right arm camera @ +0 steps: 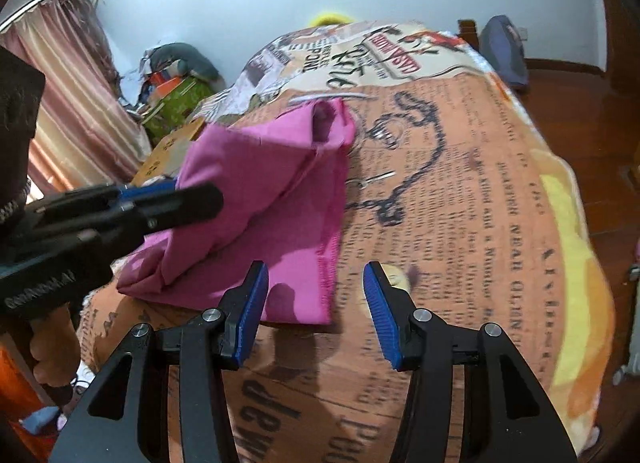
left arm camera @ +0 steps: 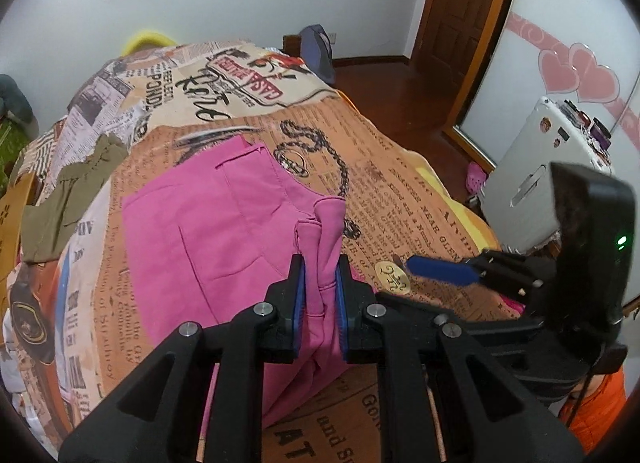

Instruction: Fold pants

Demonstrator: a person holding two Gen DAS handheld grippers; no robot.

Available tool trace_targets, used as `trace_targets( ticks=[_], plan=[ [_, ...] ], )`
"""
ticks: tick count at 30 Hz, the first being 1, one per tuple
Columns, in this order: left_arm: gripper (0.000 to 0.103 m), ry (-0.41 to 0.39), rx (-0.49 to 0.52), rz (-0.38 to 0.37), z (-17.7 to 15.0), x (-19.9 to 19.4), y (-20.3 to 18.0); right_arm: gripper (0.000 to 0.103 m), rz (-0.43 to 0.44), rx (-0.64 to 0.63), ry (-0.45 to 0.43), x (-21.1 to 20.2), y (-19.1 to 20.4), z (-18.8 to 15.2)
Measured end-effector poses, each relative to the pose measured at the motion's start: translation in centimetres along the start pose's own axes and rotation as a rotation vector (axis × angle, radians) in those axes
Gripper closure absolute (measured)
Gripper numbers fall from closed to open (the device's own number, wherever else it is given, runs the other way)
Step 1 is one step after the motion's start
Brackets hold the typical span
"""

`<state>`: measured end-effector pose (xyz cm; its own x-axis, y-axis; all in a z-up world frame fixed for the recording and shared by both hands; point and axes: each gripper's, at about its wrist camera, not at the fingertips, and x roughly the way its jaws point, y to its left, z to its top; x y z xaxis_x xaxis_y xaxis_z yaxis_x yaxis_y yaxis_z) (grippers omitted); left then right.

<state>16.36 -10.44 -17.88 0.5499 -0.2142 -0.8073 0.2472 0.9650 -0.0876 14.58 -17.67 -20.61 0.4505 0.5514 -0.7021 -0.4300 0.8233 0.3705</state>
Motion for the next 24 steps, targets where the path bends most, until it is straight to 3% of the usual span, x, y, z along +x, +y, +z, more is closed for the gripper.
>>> trace_targets(
  ticks=[2,7,13,16,24],
  plan=[
    [0.089,0.01,0.0,-0.004,-0.1,0.2,0.1,0.056,-0.013,0.008,-0.009,-0.6,-0.5,0.1],
    [0.068,0.021,0.008,-0.015,-0.1,-0.6,-0.2,0.056,-0.036,0.023,-0.031,-1.8,-1.1,0.2],
    [0.066,-0.076,0.017,0.038,0.4,-4.2,1.1,0.056,-0.035,0.002,-0.066,-2.8,0.0,0.8],
    [0.057,-0.1,-0.012,0.093,1.0,-5.4,3.9,0.056,-0.019,-0.01,-0.084,-2.7,0.9,1.3],
    [0.057,-0.07,-0.09,0.236,2.4,-3.9,13.1,0.055,0.007,-0.023,-0.088,-0.7,2.5,2.0]
  ],
)
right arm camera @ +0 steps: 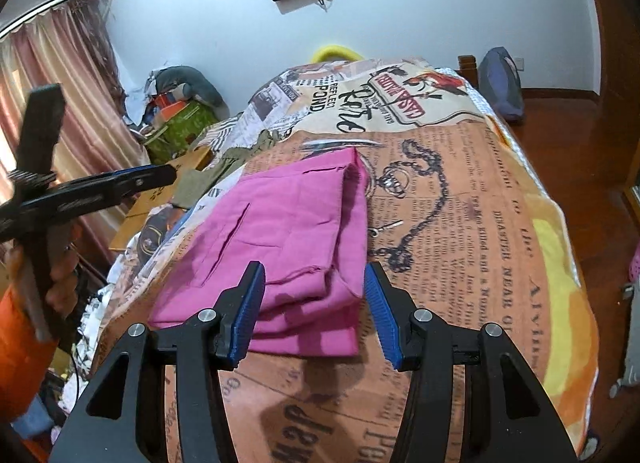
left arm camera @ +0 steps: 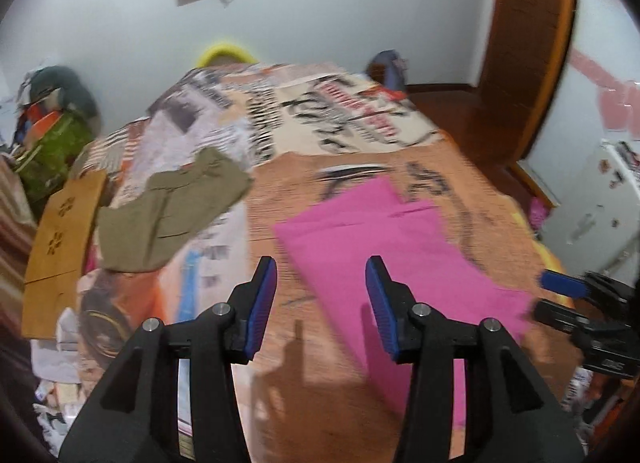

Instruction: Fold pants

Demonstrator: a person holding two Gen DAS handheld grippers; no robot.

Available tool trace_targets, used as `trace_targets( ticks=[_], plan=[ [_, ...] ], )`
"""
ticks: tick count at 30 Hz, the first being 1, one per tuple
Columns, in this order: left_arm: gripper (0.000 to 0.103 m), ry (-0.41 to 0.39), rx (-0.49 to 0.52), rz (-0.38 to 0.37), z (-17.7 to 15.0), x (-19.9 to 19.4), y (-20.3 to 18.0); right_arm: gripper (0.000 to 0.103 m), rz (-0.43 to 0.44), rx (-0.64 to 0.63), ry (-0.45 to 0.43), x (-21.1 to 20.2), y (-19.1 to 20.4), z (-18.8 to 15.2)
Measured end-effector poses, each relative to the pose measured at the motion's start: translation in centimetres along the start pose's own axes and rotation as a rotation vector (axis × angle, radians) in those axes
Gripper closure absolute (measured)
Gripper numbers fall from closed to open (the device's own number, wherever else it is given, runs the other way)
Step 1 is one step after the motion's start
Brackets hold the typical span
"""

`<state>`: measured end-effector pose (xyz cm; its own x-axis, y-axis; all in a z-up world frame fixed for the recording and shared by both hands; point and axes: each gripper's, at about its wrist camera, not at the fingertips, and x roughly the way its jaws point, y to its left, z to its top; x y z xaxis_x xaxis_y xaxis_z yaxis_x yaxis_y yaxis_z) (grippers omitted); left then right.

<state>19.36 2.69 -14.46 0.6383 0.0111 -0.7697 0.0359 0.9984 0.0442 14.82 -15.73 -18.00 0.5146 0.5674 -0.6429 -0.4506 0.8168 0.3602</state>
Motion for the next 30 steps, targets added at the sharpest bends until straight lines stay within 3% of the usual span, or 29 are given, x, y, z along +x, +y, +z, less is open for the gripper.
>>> trace_targets(
  ticks=[8,19,24,30],
  plan=[
    [0.057,0.118,-0.016,-0.05,1.2,7.2,3.0,0.055,-0.02,0.026,0.1,3.3,-1.4,-1.1],
    [0.057,0.265,-0.101,-0.194,2.1,15.9,4.6,0.05,-0.011,0.023,0.118,3.5,-1.9,-1.4],
    [0.079,0.25,-0.129,-0.244,2.0,15.8,5.0,0.05,-0.009,0.031,0.119,3.9,-2.2,-1.2],
    [0.092,0.234,-0.166,-0.203,1.5,14.5,5.7,0.05,-0.033,0.034,0.118,4.3,-2.7,-1.0]
  ],
)
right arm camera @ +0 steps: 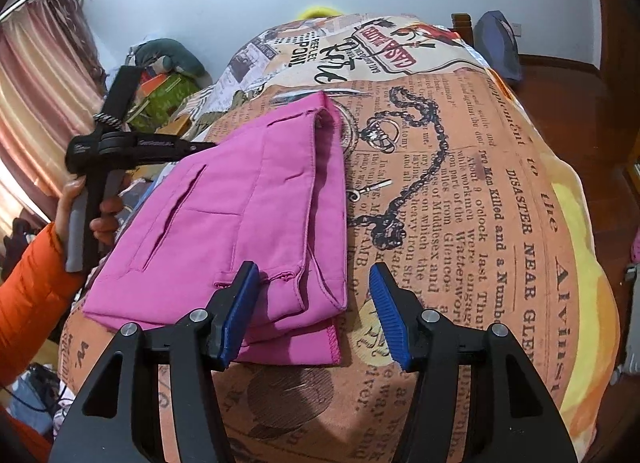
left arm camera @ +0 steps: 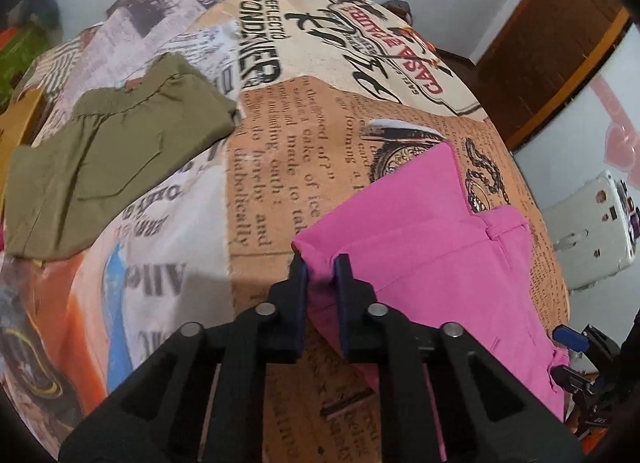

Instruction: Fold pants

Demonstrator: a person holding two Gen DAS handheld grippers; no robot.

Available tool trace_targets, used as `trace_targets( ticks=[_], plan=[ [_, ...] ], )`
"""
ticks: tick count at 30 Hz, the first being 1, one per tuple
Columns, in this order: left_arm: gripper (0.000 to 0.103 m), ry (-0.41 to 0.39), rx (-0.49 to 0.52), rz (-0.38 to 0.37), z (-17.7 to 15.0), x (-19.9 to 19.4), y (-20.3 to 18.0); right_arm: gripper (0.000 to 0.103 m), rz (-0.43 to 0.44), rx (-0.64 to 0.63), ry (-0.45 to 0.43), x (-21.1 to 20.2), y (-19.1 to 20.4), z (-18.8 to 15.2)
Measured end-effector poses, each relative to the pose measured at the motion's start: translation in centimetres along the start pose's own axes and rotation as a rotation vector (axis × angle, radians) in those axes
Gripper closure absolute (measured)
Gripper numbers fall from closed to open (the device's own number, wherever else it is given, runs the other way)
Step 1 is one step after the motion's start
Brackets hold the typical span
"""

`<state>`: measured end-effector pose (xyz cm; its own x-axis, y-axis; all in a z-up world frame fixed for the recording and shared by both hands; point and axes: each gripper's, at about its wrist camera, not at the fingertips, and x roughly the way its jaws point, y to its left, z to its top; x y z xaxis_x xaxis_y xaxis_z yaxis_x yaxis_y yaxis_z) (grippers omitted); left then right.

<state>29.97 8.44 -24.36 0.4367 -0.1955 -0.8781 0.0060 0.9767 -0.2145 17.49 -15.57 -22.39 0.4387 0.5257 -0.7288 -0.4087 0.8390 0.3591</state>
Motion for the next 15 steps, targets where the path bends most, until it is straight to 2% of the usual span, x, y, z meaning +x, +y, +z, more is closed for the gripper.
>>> trace_targets(
  ticks=[7,11,15],
  plan=[
    [0.096,-0.064,-0.018,0.086,-4.8,-5.1,0.6,0.05,-0.073,-0.036,-0.005,-0.4,-0.4,1.2],
    [0.096,-0.118,-0.05,0.137,-8.8,-8.5,0.8,0.05,-0.076,-0.049,-0.033,-1.3,0.0,1.9],
    [0.096,-0.153,-0.102,0.136,-11.8,-10.7,0.9,0.05,-0.044,-0.084,-0.055,-1.8,2.0,2.3]
  ],
)
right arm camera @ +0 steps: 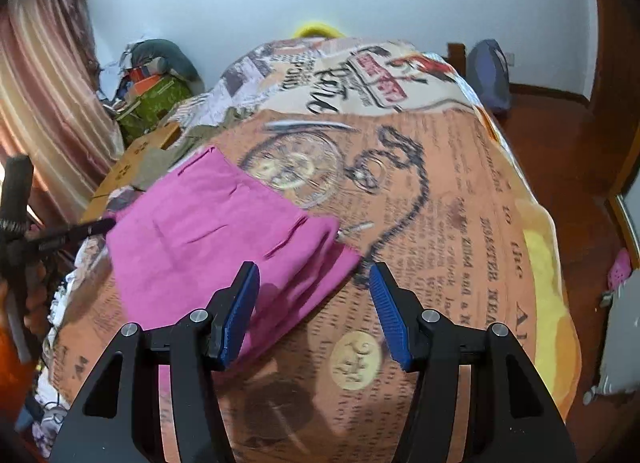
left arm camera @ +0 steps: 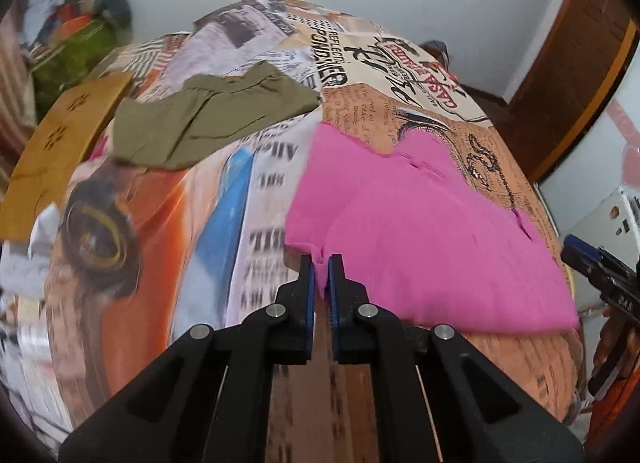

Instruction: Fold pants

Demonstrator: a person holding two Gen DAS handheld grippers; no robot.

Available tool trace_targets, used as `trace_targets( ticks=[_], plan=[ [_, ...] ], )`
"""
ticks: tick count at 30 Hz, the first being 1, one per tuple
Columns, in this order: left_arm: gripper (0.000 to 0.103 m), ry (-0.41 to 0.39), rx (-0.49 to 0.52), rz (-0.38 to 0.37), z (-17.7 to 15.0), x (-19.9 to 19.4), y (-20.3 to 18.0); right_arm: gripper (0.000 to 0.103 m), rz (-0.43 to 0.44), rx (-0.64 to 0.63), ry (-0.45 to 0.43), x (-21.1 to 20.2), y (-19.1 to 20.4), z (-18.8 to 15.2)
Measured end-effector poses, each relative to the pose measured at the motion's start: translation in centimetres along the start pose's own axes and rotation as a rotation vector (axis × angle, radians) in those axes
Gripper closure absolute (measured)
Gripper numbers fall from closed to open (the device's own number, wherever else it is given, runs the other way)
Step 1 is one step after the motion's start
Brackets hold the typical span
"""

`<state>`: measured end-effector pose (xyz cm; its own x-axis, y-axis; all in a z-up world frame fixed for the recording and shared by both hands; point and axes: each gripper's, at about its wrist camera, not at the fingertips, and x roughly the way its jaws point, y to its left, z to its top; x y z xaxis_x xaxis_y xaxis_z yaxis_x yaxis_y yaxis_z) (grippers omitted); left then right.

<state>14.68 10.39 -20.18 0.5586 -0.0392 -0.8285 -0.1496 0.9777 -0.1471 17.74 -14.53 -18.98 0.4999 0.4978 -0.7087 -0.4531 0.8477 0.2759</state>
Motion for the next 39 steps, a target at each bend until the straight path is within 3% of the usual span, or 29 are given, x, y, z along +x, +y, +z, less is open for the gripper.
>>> trace_targets(
  ticks=[5,9,18,23,28,33,39],
  plan=[
    [0.096,-0.017,-0.004,0.022,-2.4,-1.3,-0.1,0.05,0.069,-0.057,0.015,0.8,3.4,0.0],
    [0.096,-0.012,-0.034,0.008,-3.3,-1.5,0.6,0.05,0.065,-0.104,0.077,3.3,5.3,-1.1],
    [0.097,0.045,-0.058,0.071,-5.2,-1.1,4.1,0.05,0.04,-0.049,0.082,2.3,3.4,-1.6],
    [0.096,-0.023,0.014,0.046,-3.4,-3.4,3.0,0.05,0.007,-0.046,0.039,0.8,3.0,-0.8],
    [0.094,-0.08,0.14,-0.024,0.5,-4.4,-1.0,0.05,0.022,-0.058,0.0,1.0,3.2,1.3],
    [0.084,-0.031,0.215,-0.117,3.6,-1.2,-5.0,0.05,0.065,-0.092,0.009,3.1,4.2,2.9],
    [0.082,0.099,0.235,-0.103,3.7,5.7,-6.7,0.05,0.084,-0.143,0.132,7.8,5.2,2.4]
  ],
)
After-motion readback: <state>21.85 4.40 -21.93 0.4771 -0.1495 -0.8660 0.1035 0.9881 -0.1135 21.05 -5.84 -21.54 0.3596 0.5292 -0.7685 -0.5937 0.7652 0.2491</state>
